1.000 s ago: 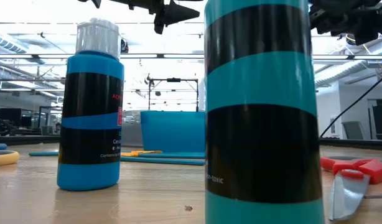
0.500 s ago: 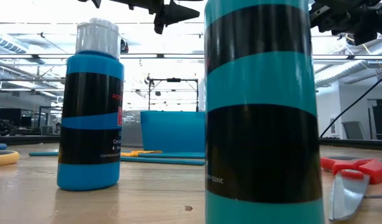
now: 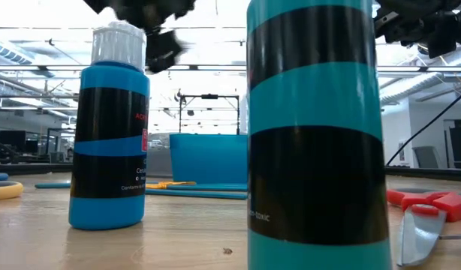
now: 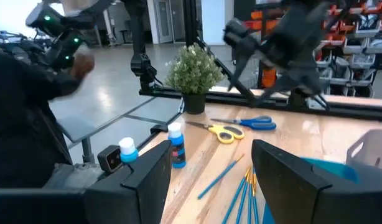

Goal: Pick & Place Paint Supplies
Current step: Put the blue scissors into the left black bin

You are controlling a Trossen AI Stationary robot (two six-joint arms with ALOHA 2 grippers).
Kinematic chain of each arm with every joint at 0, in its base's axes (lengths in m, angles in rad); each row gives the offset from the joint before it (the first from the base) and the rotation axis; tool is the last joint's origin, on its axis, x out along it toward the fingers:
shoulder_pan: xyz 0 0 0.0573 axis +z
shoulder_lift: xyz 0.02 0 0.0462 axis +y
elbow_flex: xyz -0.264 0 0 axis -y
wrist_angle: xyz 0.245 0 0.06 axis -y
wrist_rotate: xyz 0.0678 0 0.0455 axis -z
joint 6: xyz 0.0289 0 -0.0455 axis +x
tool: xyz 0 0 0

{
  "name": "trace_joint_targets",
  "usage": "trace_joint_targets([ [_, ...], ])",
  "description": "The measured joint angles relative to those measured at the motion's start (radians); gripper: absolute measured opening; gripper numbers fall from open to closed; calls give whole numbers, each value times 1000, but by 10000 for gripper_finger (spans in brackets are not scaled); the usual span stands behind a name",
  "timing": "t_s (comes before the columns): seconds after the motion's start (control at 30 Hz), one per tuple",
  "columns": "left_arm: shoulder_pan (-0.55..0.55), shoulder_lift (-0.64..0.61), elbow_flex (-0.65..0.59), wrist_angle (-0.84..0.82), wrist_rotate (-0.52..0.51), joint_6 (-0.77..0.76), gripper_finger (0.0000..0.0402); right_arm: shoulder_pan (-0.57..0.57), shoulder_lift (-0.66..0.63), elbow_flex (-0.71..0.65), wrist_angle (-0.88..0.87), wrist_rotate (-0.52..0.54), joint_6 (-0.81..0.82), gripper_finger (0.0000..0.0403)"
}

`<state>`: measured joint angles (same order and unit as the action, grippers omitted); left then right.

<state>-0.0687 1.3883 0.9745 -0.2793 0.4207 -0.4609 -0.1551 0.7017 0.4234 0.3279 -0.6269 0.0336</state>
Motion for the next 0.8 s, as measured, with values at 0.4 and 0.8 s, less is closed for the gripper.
trace_joint_targets([
  [0.4, -283, 0, 0, -612, -352, -858, 225, 0, 0, -10, 38, 185, 24, 212],
  [0.8, -366, 0, -108, -688, -528, -1448, 225, 0, 0, -10, 190, 181, 8, 212],
])
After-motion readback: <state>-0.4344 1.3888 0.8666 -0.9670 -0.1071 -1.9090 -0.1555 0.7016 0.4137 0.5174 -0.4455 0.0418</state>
